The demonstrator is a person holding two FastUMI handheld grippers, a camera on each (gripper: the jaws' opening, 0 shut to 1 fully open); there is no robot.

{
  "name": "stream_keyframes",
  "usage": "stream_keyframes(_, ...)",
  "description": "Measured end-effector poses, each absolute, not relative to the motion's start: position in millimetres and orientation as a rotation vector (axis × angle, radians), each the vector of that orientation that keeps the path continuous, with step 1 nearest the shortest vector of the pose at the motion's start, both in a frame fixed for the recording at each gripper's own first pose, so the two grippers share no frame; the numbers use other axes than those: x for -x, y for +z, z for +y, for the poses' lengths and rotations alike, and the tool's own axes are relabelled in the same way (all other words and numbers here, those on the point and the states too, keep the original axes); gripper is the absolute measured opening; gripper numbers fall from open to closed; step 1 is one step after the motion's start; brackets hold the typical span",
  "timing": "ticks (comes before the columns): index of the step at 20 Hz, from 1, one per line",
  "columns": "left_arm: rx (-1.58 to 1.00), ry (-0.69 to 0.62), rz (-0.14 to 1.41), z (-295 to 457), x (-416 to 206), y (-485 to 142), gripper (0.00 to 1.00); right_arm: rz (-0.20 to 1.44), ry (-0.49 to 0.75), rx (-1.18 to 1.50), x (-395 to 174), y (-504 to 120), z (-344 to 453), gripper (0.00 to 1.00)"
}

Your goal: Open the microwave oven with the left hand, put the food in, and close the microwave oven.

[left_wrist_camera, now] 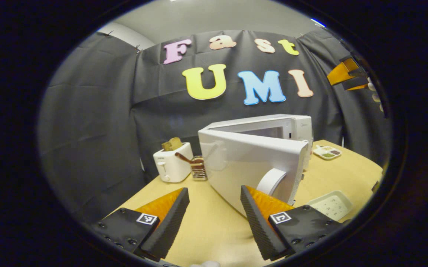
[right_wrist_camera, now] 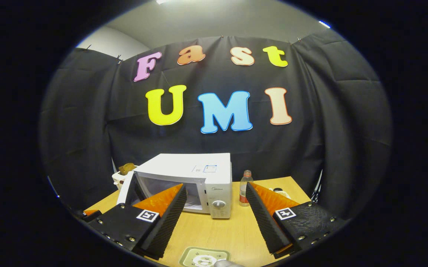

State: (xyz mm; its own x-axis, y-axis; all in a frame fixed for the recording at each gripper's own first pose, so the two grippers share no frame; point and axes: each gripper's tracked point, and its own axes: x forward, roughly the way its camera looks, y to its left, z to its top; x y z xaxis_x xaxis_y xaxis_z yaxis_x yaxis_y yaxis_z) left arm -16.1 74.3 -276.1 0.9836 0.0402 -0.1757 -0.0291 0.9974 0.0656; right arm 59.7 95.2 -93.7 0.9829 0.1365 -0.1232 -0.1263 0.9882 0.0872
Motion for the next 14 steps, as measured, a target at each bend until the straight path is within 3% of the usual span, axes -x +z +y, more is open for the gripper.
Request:
stream_keyframes(1,-0.055,0.010,0.170,58.4,6.6,-275.1,0.94,0.121,0.121,-0.077,-60.8,-90.4,89.2,0.93)
stream_keyframes(2,-0.051,-0.011,0.162,44.7,-1.5,-272.0,0.94,0.115,0.111,-0.074,-62.2,-89.1,83.9,0.98)
stream_keyframes(14,-0.063,-0.144,0.166,-59.3,-98.7,-292.9,0.94,0.153,0.035,-0.067,-75.4,-103.5,27.1,0.98)
